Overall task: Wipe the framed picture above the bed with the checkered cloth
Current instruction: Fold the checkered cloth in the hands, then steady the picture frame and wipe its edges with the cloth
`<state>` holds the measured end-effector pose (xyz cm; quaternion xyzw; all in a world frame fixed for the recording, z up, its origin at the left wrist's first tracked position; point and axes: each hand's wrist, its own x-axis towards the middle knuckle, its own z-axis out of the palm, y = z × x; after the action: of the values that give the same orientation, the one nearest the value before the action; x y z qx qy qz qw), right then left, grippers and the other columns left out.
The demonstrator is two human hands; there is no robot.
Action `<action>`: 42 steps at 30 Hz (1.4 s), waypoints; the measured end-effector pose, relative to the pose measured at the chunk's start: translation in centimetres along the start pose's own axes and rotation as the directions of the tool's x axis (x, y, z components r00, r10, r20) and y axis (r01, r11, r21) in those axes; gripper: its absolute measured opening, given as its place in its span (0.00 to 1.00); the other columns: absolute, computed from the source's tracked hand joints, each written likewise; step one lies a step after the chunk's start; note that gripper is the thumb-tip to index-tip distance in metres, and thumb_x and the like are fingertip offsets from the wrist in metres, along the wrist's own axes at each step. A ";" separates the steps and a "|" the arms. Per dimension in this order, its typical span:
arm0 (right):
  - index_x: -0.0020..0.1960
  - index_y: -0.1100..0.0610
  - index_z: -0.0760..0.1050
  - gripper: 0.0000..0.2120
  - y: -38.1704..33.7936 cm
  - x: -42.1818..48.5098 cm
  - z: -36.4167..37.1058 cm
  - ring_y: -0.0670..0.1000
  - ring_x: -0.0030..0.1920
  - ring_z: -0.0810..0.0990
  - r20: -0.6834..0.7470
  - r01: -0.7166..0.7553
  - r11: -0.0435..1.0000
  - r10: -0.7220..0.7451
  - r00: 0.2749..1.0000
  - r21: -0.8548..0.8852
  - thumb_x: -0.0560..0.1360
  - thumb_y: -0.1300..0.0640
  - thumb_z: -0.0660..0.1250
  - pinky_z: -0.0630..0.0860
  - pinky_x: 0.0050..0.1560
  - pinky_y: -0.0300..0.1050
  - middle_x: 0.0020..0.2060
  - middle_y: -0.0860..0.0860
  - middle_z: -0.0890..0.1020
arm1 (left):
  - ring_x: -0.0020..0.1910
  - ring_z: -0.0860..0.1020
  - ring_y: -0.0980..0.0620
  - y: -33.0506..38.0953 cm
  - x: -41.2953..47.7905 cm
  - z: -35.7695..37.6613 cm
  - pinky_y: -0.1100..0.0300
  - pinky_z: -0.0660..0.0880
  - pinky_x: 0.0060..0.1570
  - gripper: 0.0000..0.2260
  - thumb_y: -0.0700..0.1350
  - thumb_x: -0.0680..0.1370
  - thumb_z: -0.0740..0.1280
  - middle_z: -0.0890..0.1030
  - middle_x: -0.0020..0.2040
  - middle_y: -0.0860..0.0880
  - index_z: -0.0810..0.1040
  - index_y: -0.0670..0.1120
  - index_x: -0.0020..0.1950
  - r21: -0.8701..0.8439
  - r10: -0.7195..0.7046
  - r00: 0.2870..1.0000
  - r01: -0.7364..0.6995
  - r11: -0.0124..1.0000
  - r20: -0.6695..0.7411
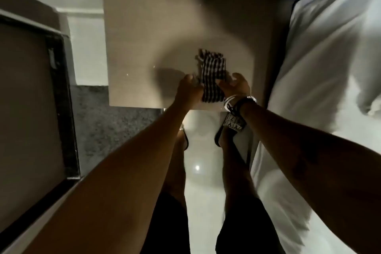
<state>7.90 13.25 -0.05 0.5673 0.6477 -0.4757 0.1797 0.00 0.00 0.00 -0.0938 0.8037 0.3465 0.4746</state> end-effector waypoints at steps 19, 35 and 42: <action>0.55 0.66 0.78 0.13 -8.7 -5.8 -10.5 0.58 0.52 0.81 0.351 -0.061 0.933 -0.073 0.933 0.355 0.73 0.62 0.72 0.79 0.57 0.52 0.52 0.60 0.83 | 0.49 0.84 0.42 11.8 -8.1 -2.7 0.56 0.79 0.39 0.16 0.49 0.76 0.71 0.84 0.51 0.41 0.80 0.38 0.56 -0.345 0.029 0.970 0.057 0.937 0.241; 0.62 0.65 0.75 0.17 -26.8 -34.5 -41.4 0.63 0.54 0.82 -0.122 0.263 0.254 -0.463 0.878 0.931 0.78 0.66 0.54 0.74 0.60 0.61 0.55 0.64 0.82 | 0.38 0.79 0.51 44.6 -40.5 -12.1 0.57 0.74 0.35 0.14 0.56 0.78 0.66 0.82 0.44 0.46 0.75 0.45 0.52 -0.056 0.658 0.662 -0.688 0.723 0.360; 0.64 0.66 0.73 0.27 -26.9 -47.2 -55.6 0.64 0.65 0.76 -0.477 0.406 -0.254 -0.525 0.704 0.878 0.75 0.48 0.58 0.67 0.70 0.62 0.61 0.65 0.79 | 0.31 0.79 0.55 58.0 -54.3 -15.6 0.65 0.73 0.31 0.07 0.47 0.78 0.69 0.78 0.45 0.42 0.76 0.44 0.48 0.098 0.834 0.248 -0.968 0.230 0.492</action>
<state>14.34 34.86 74.33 0.2022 0.2735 -0.8322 -0.4379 -9.88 23.33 76.93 0.5535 0.6569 0.4034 0.3151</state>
